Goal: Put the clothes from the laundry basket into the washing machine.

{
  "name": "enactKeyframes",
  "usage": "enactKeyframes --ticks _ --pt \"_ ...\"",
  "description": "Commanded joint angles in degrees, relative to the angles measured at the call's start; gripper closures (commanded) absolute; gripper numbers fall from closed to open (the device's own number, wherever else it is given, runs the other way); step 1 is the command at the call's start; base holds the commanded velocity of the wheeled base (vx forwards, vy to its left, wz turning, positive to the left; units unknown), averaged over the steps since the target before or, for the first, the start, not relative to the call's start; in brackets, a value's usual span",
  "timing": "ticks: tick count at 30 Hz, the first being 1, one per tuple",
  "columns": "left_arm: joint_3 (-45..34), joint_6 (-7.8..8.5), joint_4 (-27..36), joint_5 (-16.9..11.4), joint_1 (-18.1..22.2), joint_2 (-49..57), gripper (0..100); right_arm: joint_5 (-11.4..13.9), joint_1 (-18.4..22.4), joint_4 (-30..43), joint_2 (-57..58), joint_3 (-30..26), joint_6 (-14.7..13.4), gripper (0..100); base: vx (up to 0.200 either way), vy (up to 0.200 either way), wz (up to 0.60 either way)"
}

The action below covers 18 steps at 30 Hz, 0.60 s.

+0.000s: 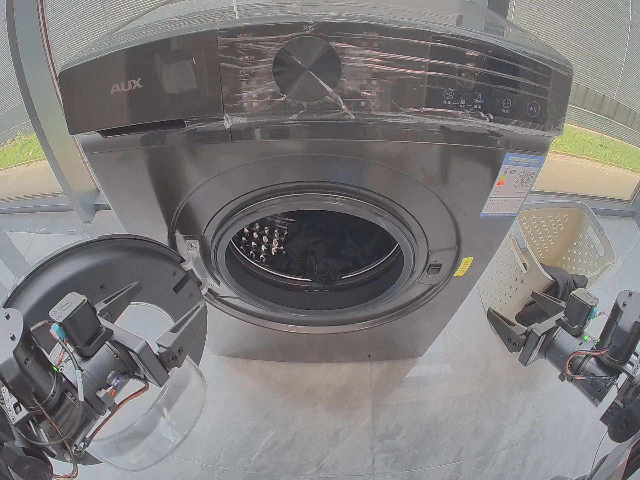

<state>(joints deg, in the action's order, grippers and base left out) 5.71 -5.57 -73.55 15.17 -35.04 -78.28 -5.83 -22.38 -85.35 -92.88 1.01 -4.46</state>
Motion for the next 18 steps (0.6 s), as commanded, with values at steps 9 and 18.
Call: enactKeyframes --ticks 9,18 --pt "-2.54 4.52 0.51 1.45 1.29 5.94 0 0.03 0.85 2.64 4.64 -1.01 -0.02 0 -0.200 0.000 0.00" --pt "-5.62 5.40 4.02 1.53 2.78 14.91 0 2.49 1.02 23.30 20.28 -1.01 -0.02 0 -0.200 0.000 0.00"
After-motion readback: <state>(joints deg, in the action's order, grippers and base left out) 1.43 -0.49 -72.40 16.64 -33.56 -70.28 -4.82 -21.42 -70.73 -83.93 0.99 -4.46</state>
